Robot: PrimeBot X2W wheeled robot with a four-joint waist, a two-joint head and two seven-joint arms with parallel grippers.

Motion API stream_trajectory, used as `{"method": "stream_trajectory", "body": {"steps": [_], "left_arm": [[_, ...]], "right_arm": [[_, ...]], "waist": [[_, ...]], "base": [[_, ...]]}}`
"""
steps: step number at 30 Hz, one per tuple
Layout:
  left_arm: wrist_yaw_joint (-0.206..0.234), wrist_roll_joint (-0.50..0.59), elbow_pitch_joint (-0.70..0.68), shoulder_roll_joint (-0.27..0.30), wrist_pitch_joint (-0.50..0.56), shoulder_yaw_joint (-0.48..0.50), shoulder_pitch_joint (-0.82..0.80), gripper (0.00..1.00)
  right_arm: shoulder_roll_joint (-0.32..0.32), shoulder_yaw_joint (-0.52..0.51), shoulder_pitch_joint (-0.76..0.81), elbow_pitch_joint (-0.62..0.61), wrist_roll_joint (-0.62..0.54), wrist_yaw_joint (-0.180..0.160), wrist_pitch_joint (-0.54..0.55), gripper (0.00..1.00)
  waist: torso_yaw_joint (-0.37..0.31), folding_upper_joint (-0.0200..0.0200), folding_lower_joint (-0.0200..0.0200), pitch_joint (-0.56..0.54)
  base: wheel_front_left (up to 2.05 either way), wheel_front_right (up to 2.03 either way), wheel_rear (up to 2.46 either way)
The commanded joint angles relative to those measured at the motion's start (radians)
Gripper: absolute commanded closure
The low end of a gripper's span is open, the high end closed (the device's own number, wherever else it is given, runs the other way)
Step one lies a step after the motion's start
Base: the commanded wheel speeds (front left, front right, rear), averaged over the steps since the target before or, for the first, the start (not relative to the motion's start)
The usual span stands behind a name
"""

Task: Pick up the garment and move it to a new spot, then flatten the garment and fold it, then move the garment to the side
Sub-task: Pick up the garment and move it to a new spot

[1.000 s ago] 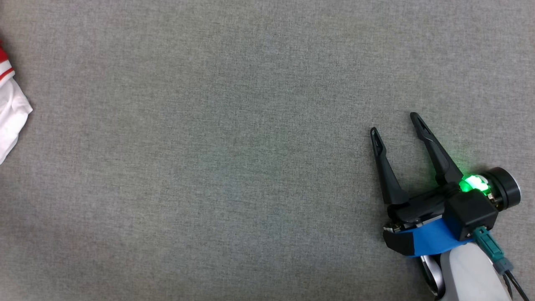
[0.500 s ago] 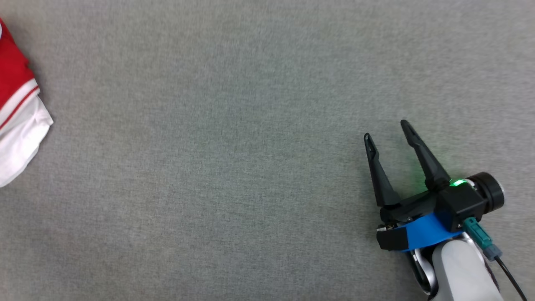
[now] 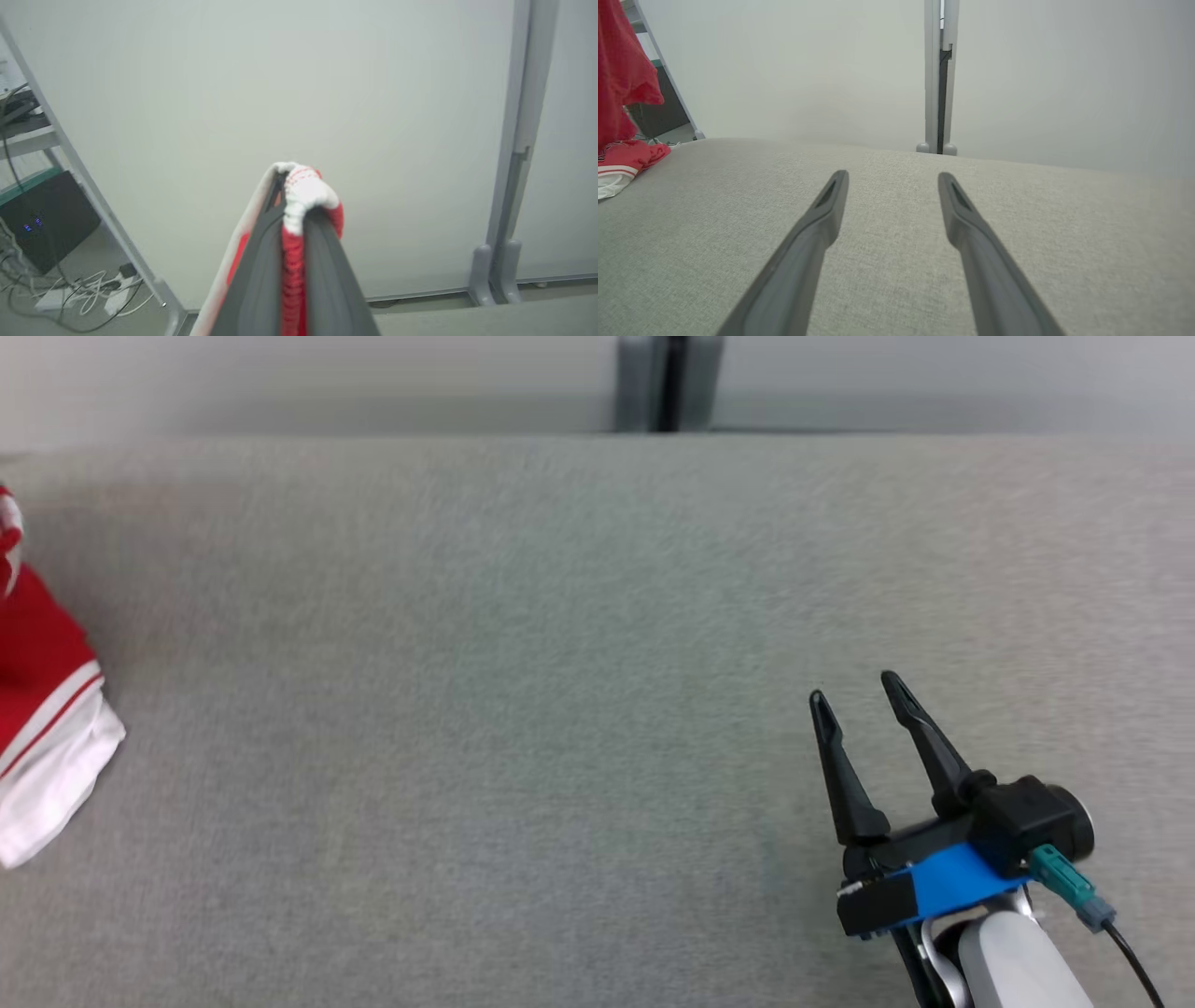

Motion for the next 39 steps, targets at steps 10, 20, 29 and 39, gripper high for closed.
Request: {"method": "stream_trajectory", "body": {"steps": [10, 20, 29, 39], "left_arm": [[0.040, -0.121, -0.482, -0.230, 0.242, -0.095, 0.062, 1.00], [0.111, -0.247, -0.558, -0.357, 0.194, -0.118, 0.390, 1.00], [0.096, -0.258, -0.159, -0.345, -0.087, -0.069, 0.615, 1.00], [0.020, -0.249, 0.064, -0.396, -0.265, -0.085, 0.558, 0.00]], "right_arm": [[-0.004, -0.065, 0.061, 0.028, 0.062, 0.000, 0.000, 0.00], [-0.004, -0.150, 0.039, 0.000, 0.067, 0.000, 0.000, 0.00], [-0.004, -0.154, 0.023, -0.005, 0.059, 0.000, 0.000, 0.00], [-0.004, -0.121, 0.016, 0.003, 0.039, 0.000, 0.000, 0.00]], "waist": [[-0.145, -0.0001, 0.0000, -0.153], [-0.169, -0.0001, 0.0000, -0.092], [-0.177, -0.0001, 0.0000, -0.034], [-0.131, -0.0001, 0.0000, -0.029]], "base": [[0.00, 0.00, 0.00], [0.00, 0.00, 0.00], [0.00, 0.00, 0.00], [0.00, 0.00, 0.00]]}}
